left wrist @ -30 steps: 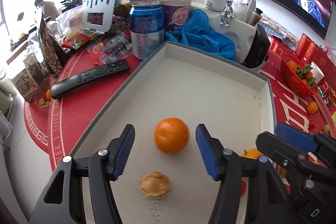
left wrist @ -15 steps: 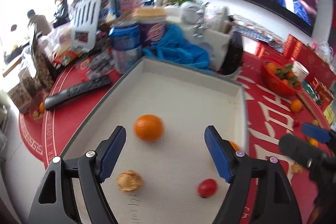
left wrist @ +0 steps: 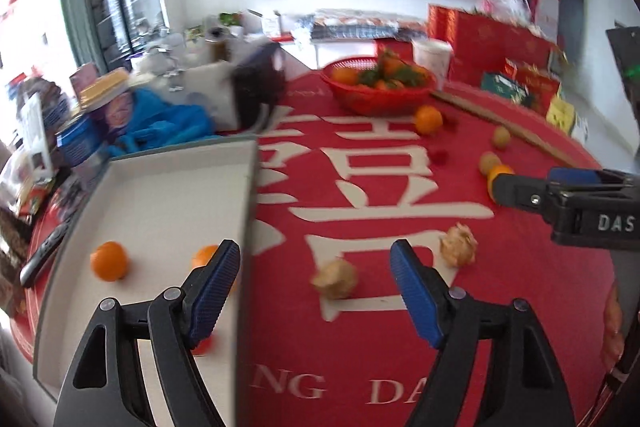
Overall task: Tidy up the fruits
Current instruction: 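Move both open tools back over the fruits on the table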
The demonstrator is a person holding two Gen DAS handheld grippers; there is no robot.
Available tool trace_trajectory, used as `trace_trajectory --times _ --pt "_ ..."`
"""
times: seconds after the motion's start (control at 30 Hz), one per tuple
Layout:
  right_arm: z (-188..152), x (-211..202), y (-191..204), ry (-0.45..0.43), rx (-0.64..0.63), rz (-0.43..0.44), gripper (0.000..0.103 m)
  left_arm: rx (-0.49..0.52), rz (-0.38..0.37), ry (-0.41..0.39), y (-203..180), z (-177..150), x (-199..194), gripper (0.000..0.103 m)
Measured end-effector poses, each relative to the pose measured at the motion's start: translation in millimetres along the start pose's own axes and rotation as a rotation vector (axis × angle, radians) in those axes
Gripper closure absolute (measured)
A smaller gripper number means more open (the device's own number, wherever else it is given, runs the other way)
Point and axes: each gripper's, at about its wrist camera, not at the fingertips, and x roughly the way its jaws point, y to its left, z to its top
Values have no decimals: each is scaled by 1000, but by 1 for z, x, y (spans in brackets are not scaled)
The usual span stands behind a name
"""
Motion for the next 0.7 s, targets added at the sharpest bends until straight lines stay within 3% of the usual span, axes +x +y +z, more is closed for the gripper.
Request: trace_trajectory --times 0.27,0.7 --pt "-28 9 -33 59 32 16 0 -13 -8 140 -15 -4 44 23" --pt "-41 15 -25 99 -59 4 0 -42 -38 142 -15 0 48 23"
